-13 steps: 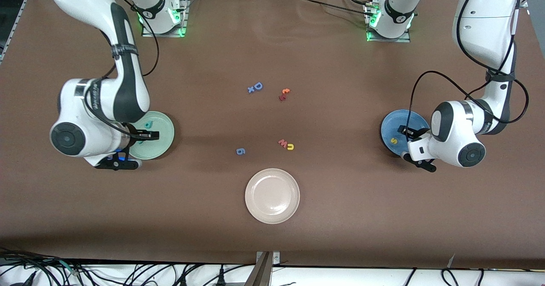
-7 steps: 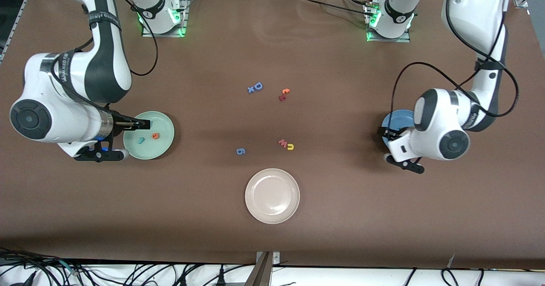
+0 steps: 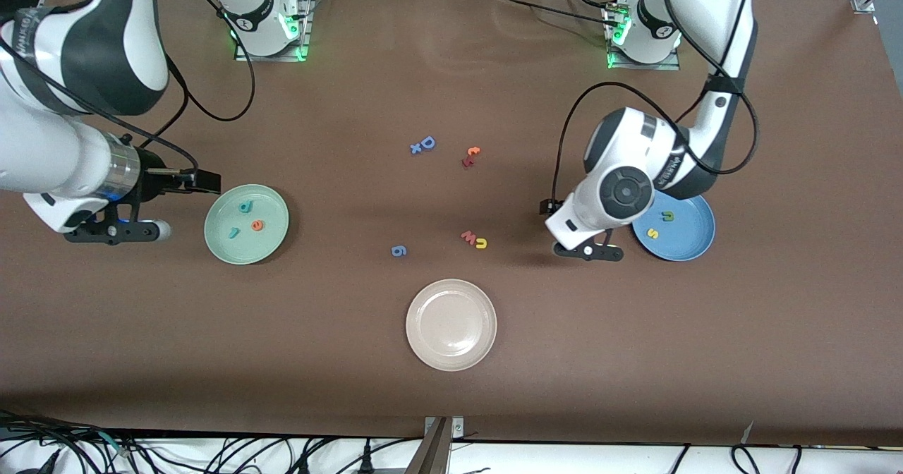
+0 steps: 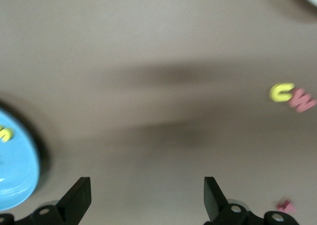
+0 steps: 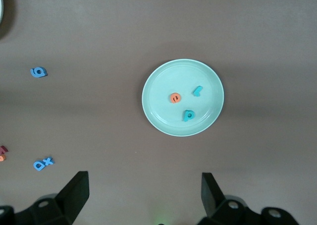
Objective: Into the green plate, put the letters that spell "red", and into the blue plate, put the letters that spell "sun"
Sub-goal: 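Move the left gripper toward the letters while the right gripper withdraws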
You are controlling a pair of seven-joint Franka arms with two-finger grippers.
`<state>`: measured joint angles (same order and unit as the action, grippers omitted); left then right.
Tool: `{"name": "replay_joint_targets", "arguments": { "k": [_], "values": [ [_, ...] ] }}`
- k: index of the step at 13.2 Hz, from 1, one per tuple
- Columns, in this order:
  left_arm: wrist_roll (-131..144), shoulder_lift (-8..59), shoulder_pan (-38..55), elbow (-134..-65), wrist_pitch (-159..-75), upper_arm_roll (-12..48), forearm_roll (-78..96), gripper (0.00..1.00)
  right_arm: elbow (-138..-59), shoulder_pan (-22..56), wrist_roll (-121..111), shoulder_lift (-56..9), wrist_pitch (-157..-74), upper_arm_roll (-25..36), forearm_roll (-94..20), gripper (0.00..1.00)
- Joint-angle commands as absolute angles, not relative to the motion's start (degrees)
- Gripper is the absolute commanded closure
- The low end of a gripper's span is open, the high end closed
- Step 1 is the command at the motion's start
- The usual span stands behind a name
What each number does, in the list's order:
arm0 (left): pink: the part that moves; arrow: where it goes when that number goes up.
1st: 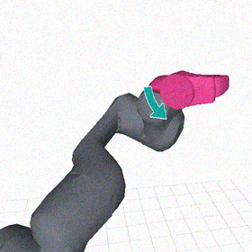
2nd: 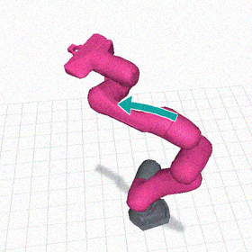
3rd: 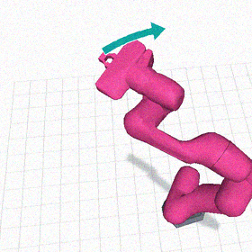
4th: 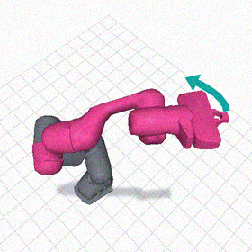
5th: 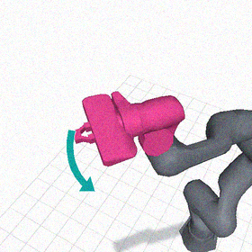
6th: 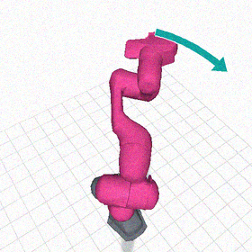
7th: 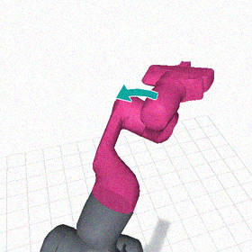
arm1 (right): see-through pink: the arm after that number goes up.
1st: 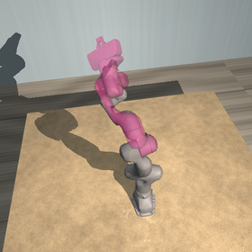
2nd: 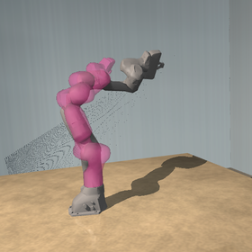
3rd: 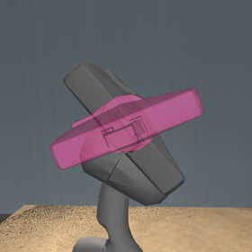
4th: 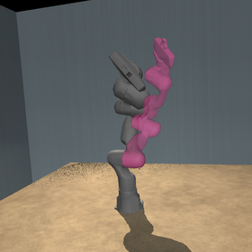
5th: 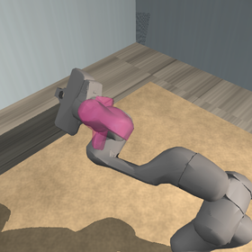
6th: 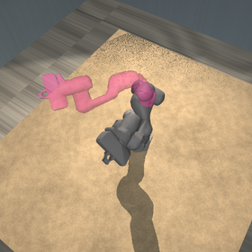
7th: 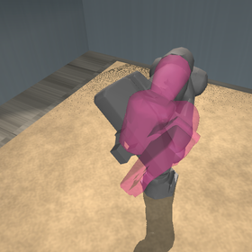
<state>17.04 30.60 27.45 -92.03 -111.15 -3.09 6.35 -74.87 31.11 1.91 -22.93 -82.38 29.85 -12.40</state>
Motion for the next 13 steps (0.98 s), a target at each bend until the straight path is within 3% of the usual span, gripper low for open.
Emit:
{"name": "replay_joint_targets", "arguments": {
  "k": [1, 5, 8, 10, 13],
  "values": [
    [6.5, 31.3, 28.2, -91.6, -117.2, -1.2, 5.7, 0.0, -74.9, 31.3, 1.5, -22.6, -81.6, 30.0, -11.6, 0.0],
    [-17.1, 33.7, 28.7, -91.6, -125.8, 1.1, 4.2, 0.0, -74.9, 31.2, 1.1, -20.3, -81.4, 30.1, -11.8, 0.0],
    [-33.6, 34.7, 29.8, -91.6, -128.0, 2.0, 4.2, 0.0, -74.6, 31.2, 1.2, -19.1, -75.9, 29.8, -12.2, 0.0],
    [-40.2, 36.9, 31.2, -91.4, -128.8, 2.6, 4.3, 0.01, -75.1, 30.7, 1.5, -18.2, -77.3, 29.4, -12.4, 0.0],
    [-52.3, 39.8, 31.9, -91.5, -133.7, 2.5, 4.3, 0.01, -76.4, 25.4, 1.4, -15.8, -78.7, 24.0, -11.2, 0.0]
  ]
}}
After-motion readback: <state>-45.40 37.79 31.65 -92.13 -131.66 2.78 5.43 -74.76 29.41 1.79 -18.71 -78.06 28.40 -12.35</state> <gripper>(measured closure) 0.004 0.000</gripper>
